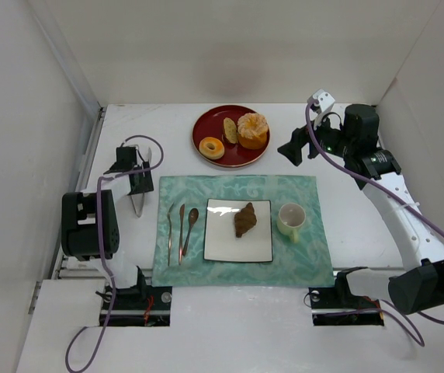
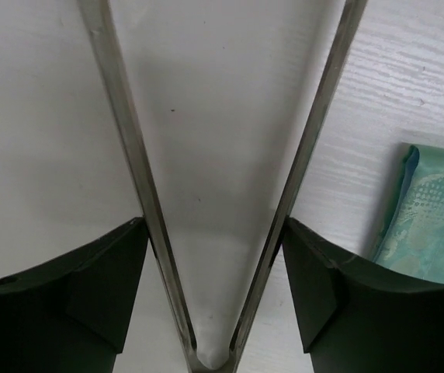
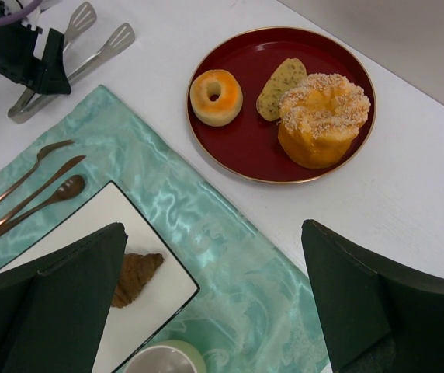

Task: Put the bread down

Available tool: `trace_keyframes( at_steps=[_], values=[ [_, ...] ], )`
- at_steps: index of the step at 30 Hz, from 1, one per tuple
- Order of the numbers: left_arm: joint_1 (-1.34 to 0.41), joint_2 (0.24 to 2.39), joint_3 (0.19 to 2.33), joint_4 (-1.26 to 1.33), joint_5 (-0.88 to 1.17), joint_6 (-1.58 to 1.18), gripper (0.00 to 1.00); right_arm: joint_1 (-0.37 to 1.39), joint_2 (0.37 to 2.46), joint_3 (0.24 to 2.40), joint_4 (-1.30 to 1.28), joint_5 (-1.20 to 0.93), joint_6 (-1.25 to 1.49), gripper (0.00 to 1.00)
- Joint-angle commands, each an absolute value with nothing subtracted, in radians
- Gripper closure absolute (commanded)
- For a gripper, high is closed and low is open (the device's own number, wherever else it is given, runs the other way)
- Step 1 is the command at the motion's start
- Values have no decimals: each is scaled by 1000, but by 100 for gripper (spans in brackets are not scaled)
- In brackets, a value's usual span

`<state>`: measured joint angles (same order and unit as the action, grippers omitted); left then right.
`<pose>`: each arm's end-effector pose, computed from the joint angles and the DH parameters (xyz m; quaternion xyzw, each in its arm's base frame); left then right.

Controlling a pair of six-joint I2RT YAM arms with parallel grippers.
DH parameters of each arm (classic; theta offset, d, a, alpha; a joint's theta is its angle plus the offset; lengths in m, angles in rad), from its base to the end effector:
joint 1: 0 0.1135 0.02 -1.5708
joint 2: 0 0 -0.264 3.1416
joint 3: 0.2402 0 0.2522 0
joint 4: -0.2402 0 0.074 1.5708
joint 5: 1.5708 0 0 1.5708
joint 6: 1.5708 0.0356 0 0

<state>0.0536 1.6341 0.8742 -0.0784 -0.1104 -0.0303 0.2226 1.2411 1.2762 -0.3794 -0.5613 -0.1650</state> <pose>0.3281 0.0215 0.1704 -0.0588 0.9306 0.0557 0.3569 0.2643 0.0792 0.3967 -0.3078 0.7404 0.2423 0.5463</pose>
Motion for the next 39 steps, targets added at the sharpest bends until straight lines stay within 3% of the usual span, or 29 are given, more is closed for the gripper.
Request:
trace_keyframes(
  at_steps=[1, 11, 19, 20, 22, 30, 39],
  values=[
    [61, 1637, 910, -113, -92, -28, 33, 218, 1218, 1281, -324, -580, -164, 0],
    [61, 1585, 930, -123, -83, -46, 24, 218, 1218, 1281, -324, -580, -164, 0],
    [26, 1280, 950, -153, 26, -91, 19, 218, 1218, 1281, -324, -560, -155, 0],
    [26, 1244, 950, -153, 79, -101, 17, 218, 1218, 1290, -324, -549, -155, 0],
    [17, 1148, 950, -153, 150, -121, 0, 218, 1227, 1311, -334, -528, -144, 0],
    [-3, 959, 882, -109, 261, -121, 0, 218, 1216, 1310, -319, -499, -133, 0],
    [-3, 902, 796, -58, 313, -121, 0, 218, 1207, 1308, -310, -469, -123, 0]
  ],
)
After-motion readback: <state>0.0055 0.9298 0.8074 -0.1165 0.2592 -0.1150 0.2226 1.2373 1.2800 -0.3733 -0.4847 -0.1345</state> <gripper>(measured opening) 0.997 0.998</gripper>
